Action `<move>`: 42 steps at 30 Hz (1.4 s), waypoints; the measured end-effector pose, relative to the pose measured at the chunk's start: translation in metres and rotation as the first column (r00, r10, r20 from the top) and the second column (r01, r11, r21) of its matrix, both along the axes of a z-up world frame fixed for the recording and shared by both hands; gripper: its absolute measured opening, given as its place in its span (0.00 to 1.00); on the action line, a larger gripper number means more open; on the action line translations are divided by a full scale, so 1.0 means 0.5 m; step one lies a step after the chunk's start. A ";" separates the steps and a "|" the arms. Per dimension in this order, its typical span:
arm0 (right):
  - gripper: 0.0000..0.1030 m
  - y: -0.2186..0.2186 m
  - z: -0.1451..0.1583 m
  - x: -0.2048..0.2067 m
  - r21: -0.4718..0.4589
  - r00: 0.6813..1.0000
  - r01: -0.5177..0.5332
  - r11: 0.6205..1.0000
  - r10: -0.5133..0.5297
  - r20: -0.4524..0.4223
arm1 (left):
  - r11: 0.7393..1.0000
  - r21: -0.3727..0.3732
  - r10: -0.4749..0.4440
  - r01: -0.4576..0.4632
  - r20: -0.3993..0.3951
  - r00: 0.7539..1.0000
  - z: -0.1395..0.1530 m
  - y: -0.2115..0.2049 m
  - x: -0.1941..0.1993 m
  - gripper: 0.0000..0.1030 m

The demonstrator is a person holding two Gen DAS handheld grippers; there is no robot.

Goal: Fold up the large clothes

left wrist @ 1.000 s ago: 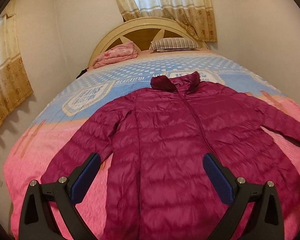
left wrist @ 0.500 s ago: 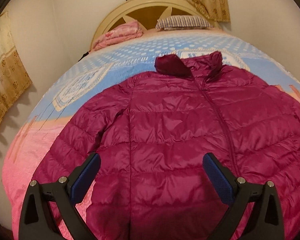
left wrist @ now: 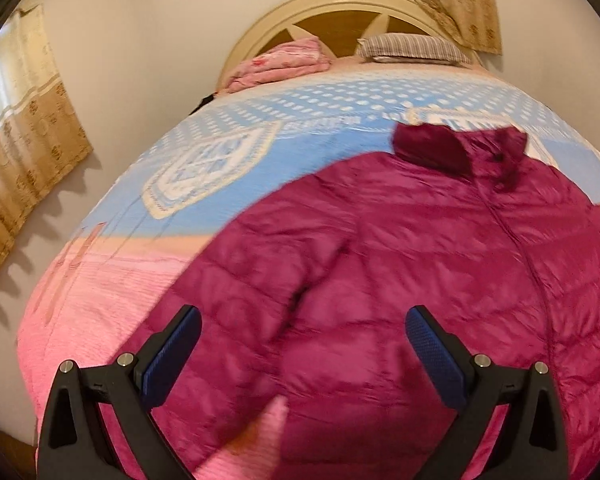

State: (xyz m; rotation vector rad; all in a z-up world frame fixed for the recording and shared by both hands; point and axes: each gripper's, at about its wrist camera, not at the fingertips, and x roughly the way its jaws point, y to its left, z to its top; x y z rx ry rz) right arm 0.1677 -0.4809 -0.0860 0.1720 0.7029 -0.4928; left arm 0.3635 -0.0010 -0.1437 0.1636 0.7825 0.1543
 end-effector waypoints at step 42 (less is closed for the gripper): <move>0.72 0.593 -0.015 0.161 -0.061 0.726 -0.687 0.724 0.683 -0.074 | 0.986 -0.012 0.167 -0.166 0.087 0.982 0.045 0.190 -0.010 0.99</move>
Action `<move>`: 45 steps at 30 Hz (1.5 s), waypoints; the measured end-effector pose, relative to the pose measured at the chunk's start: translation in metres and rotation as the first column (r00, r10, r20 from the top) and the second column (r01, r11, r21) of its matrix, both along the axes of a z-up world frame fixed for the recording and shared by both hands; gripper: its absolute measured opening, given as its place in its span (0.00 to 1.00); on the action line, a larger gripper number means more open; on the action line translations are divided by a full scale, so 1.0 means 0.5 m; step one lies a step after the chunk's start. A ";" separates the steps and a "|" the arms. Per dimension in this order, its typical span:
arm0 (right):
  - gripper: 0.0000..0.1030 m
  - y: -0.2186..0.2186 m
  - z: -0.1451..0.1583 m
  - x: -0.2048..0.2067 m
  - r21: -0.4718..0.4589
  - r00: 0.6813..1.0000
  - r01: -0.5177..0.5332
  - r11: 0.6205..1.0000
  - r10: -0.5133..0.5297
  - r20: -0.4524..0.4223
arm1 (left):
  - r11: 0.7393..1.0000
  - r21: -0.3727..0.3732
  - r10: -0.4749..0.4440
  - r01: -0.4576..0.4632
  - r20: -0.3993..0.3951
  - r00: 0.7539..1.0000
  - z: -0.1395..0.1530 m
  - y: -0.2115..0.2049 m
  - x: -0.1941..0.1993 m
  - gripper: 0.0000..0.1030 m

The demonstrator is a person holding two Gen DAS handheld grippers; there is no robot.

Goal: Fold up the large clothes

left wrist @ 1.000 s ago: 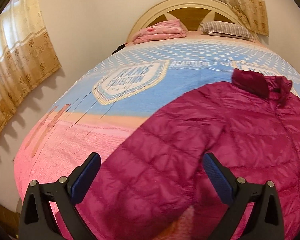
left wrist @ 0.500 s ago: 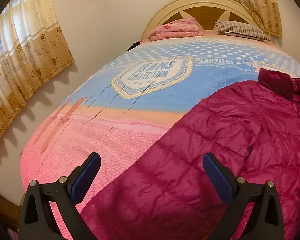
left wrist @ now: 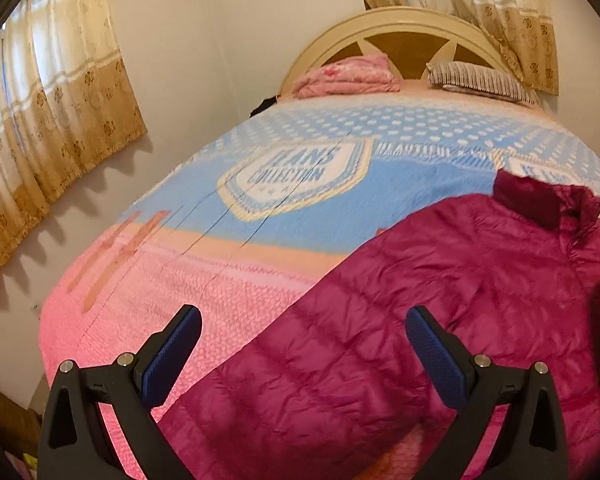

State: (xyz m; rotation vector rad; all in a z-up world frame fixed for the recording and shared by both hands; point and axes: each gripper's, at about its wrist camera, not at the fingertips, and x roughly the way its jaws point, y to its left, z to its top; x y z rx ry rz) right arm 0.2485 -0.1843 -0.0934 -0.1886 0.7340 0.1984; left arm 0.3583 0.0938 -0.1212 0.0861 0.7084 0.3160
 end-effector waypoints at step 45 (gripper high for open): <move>0.63 -0.470 -0.086 0.177 0.177 0.851 0.521 0.835 -0.524 -0.032 | 0.998 0.040 -0.047 0.048 -0.024 0.999 -0.023 -0.386 0.091 0.99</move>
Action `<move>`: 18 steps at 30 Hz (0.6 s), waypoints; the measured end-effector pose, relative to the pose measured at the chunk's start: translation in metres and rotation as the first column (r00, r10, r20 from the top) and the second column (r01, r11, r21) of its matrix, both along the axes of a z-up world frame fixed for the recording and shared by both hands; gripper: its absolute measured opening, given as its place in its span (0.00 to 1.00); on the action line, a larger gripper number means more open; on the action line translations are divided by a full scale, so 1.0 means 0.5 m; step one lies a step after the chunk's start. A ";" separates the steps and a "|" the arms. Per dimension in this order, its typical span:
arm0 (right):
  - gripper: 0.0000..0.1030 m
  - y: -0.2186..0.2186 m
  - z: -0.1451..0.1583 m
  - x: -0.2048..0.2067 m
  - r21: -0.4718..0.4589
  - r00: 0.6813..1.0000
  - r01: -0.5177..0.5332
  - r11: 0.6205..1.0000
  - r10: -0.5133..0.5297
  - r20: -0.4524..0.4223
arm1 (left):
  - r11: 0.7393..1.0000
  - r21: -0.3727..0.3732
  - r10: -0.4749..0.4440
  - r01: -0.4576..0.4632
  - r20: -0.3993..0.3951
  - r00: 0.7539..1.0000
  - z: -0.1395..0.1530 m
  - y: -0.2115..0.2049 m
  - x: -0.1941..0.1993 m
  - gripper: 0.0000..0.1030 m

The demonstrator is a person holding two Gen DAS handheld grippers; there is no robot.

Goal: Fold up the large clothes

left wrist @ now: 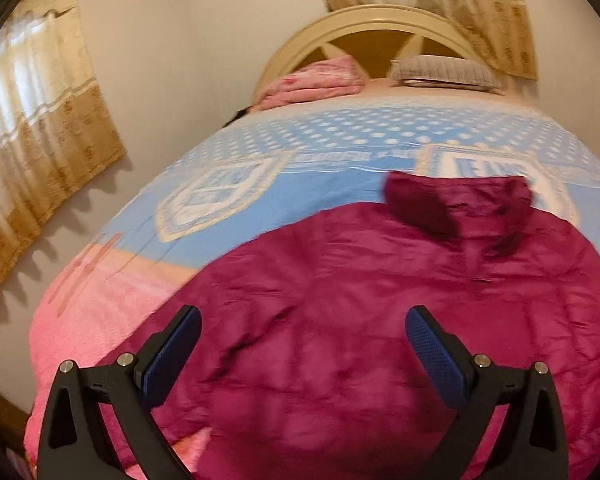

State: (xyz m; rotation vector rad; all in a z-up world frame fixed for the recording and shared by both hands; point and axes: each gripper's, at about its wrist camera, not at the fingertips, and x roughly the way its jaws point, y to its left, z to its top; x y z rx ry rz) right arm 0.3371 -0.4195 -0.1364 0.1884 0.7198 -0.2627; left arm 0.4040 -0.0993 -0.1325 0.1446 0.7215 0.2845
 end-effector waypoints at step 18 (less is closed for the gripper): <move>0.60 0.093 -0.139 0.067 -0.050 0.981 -0.134 0.990 0.125 -0.149 | 1.000 0.010 0.010 -0.009 -0.123 0.992 -0.169 -0.027 0.040 0.99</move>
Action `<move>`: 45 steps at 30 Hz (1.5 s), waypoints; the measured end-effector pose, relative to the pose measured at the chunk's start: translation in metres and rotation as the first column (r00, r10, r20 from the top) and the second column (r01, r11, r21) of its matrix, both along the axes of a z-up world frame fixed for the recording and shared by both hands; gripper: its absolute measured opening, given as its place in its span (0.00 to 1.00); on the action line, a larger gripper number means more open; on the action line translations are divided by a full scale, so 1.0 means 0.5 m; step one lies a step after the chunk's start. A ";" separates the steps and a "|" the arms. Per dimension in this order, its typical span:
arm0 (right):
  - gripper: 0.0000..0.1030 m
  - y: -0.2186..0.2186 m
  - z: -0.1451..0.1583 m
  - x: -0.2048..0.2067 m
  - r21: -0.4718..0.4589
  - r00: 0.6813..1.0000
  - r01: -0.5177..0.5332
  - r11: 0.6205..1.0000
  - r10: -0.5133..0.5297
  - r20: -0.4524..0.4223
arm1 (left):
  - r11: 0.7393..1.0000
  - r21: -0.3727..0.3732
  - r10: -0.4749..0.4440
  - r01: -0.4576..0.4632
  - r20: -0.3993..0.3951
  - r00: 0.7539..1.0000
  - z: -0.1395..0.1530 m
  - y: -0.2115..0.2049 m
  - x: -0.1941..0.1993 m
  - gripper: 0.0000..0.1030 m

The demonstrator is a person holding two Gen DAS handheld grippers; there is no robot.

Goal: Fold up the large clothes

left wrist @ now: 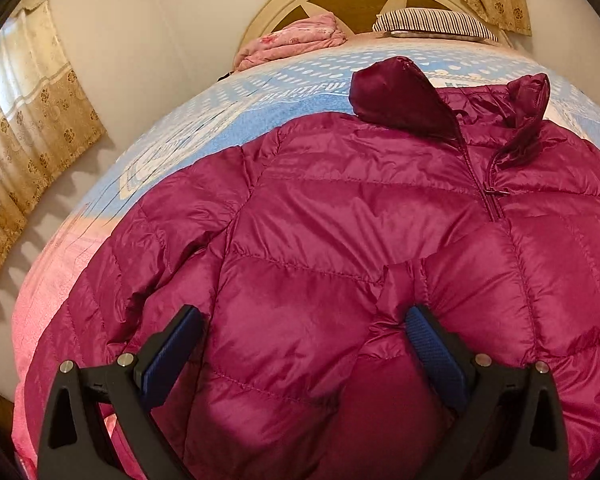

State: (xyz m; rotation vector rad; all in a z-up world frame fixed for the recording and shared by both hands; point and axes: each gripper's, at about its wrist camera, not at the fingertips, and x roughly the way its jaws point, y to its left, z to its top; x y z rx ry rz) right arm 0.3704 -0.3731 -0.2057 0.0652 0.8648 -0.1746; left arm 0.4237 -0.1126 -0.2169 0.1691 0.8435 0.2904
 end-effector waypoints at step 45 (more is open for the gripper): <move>0.95 0.033 0.106 -0.325 -0.079 0.992 0.057 0.995 -0.047 0.121 | 0.929 -0.193 0.307 -0.316 -0.075 0.949 0.024 0.643 -0.323 0.99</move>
